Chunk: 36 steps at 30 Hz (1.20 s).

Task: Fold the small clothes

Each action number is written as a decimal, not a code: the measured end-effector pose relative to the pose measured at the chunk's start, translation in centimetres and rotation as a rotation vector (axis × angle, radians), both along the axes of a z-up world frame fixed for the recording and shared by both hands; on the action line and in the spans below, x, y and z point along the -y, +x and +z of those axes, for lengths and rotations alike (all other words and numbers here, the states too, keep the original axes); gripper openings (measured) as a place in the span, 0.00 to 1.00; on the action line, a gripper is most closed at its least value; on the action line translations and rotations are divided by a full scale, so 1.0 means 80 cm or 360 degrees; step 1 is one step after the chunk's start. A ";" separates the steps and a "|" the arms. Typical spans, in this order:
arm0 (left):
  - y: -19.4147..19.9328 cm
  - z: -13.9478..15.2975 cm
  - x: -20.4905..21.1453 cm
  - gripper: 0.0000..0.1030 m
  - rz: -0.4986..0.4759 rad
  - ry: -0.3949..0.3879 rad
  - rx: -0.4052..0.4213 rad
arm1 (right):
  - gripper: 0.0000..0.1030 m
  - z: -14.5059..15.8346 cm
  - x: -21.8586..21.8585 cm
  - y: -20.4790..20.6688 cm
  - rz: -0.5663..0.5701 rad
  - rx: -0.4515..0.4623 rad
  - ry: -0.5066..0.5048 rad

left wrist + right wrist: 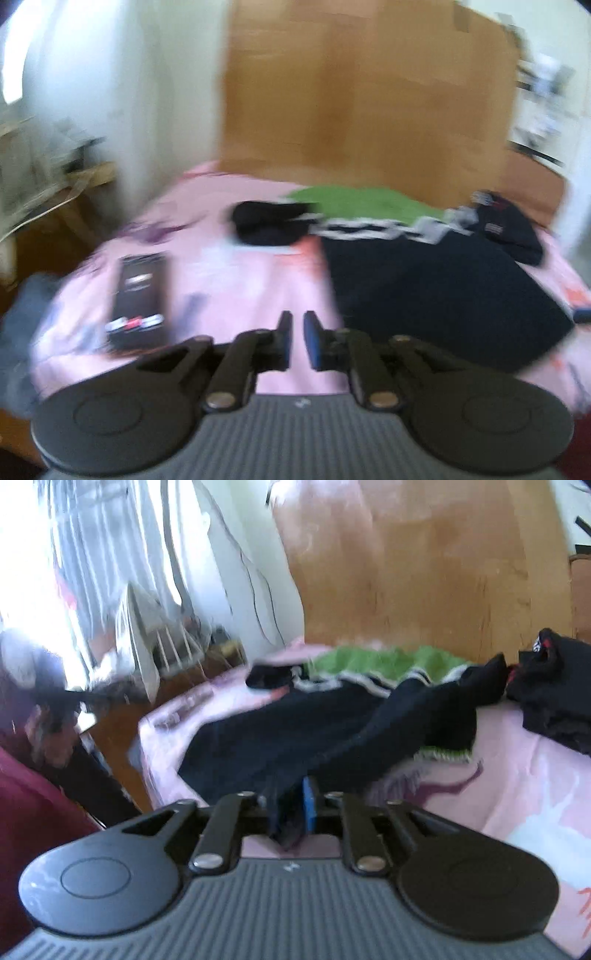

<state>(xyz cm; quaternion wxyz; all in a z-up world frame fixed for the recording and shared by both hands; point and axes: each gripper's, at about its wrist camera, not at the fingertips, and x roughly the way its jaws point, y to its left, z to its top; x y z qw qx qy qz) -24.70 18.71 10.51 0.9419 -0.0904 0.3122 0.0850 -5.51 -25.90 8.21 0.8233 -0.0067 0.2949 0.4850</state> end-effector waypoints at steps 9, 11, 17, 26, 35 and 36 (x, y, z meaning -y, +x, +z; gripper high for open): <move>0.099 -0.035 0.067 0.35 -0.0338 -0.0134 0.0061 | 0.32 -0.059 -0.075 0.130 -0.0793 -0.0042 -0.0053; 0.119 -0.046 0.092 0.38 -0.0419 -0.0108 0.0035 | 0.39 -0.076 -0.106 0.151 -0.0775 -0.0088 -0.0075; 0.160 -0.111 0.127 0.31 -0.0400 0.0091 -0.0210 | 0.11 -0.109 -0.219 0.175 -0.0769 -0.0002 -0.0248; 0.152 -0.091 0.056 0.06 -0.0306 -0.0046 -0.0201 | 0.09 0.043 -0.055 0.092 -0.1090 0.0474 0.0227; 0.113 -0.042 0.050 0.65 -0.0332 0.0083 0.0013 | 0.32 0.018 0.072 0.063 -0.1908 0.0457 -0.0111; 0.109 -0.041 0.045 0.73 -0.0299 0.0083 0.0020 | 0.32 0.008 0.071 0.057 -0.1816 0.0382 -0.0043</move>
